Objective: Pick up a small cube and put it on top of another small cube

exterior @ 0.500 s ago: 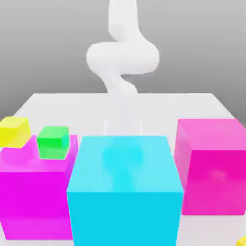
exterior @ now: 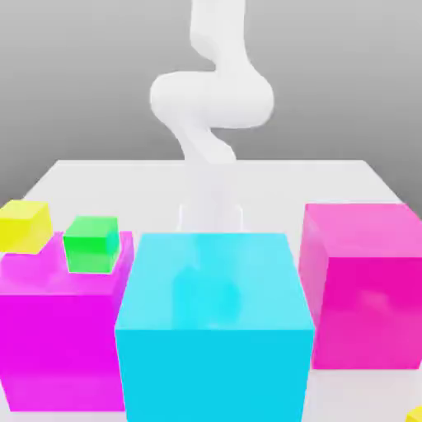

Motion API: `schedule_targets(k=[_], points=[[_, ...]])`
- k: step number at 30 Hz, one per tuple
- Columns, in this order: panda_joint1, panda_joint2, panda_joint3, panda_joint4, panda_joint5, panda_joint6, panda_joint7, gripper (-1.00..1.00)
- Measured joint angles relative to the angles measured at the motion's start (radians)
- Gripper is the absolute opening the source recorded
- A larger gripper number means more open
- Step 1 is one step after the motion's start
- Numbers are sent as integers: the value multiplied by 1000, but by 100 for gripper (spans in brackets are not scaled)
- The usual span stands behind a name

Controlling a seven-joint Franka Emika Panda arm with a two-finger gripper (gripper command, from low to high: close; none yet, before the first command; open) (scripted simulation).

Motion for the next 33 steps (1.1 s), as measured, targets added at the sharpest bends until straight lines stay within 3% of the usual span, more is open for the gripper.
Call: schedule_targets(k=[4,13,21,24,28,29,33], points=[[-74,128,-16,-64,20,94,227,0],[-170,367,3,-290,-43,329,680,0],[-246,458,-67,-517,-292,396,1006,0],[-274,541,-23,-535,-220,453,970,0],[-417,682,160,-505,-45,557,840,0],[-452,709,201,-499,-18,579,819,-100],[-452,709,201,-499,-18,581,820,-100]])
